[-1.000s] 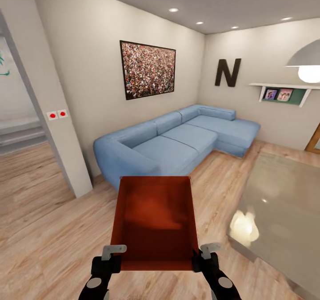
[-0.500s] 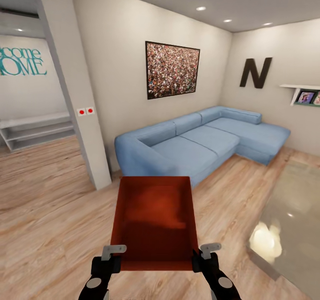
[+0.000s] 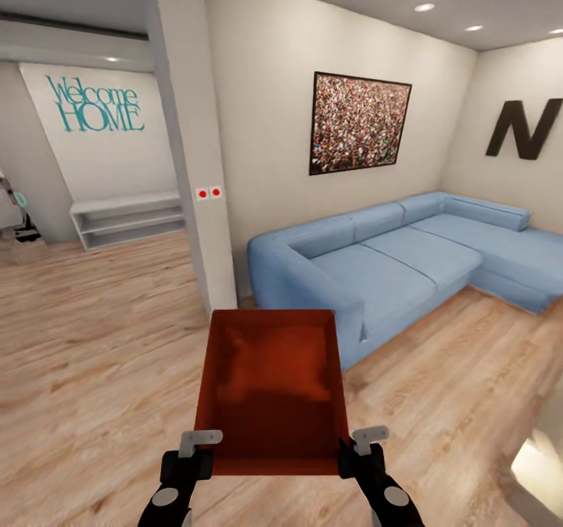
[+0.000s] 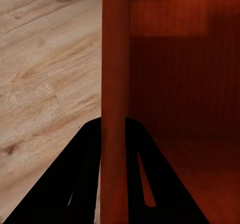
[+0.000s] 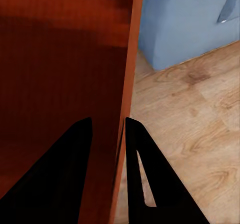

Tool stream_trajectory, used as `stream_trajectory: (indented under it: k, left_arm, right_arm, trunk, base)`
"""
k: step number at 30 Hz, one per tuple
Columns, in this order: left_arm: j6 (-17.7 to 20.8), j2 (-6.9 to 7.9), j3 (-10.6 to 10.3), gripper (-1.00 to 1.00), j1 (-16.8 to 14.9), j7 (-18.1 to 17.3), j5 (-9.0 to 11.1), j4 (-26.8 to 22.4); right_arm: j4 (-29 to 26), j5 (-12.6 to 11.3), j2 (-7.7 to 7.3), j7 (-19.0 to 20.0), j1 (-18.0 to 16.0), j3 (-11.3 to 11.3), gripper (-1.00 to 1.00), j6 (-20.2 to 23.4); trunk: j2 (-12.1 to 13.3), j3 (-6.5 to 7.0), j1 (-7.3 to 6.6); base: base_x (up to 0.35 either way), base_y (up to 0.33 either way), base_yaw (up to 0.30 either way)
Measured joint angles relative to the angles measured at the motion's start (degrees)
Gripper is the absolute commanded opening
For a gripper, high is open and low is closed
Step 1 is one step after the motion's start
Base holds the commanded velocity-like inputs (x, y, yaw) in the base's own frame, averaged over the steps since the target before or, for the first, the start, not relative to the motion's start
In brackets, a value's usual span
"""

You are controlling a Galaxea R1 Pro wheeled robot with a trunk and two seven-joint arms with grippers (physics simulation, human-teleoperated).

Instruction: Move the two storage containers from the living room to the garage. In the garage, place one container on the floor and stack the other container on top of it (either order is fine).

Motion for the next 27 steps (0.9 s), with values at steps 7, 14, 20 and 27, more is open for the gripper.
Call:
stream_trajectory:
  k: [7, 14, 20, 27]
  left_arm:
    - [0.01, 0.00, -0.01, -1.00, 0.00, 0.03, 0.04, -0.01]
    - [0.00, 0.01, -0.01, -1.00, 0.02, 0.03, 0.01, -0.01]
    - [-0.04, 0.02, -0.10, -1.00, 0.00, 0.23, 0.21, 0.00]
    - [-0.05, 0.02, -0.12, -1.00, 0.01, 0.25, 0.22, 0.04]
  right_arm:
    - [0.00, 0.00, 0.00, 0.00, 0.01, 0.00, -1.00, 0.00]
    - [-0.01, 0.03, 0.00, 0.00, 0.01, 0.03, -1.00, 0.00]
    - [-0.03, 0.05, -0.01, -0.01, -0.01, 0.04, -1.00, 0.00]
    - [-0.03, 0.05, -0.01, -0.01, 0.01, 0.04, -1.00, 0.00]
  trunk:
    - [0.00, 0.00, 0.00]
    - [0.00, 0.00, -0.01]
    - [-0.01, 0.00, -0.01]
    - [-0.01, 0.00, -0.01]
  base:
    - [0.171, 0.255, 0.298]
    - [0.222, 0.239, 0.298]
    - [0.251, 0.211, 0.298]
    - [0.255, 0.200, 0.298]
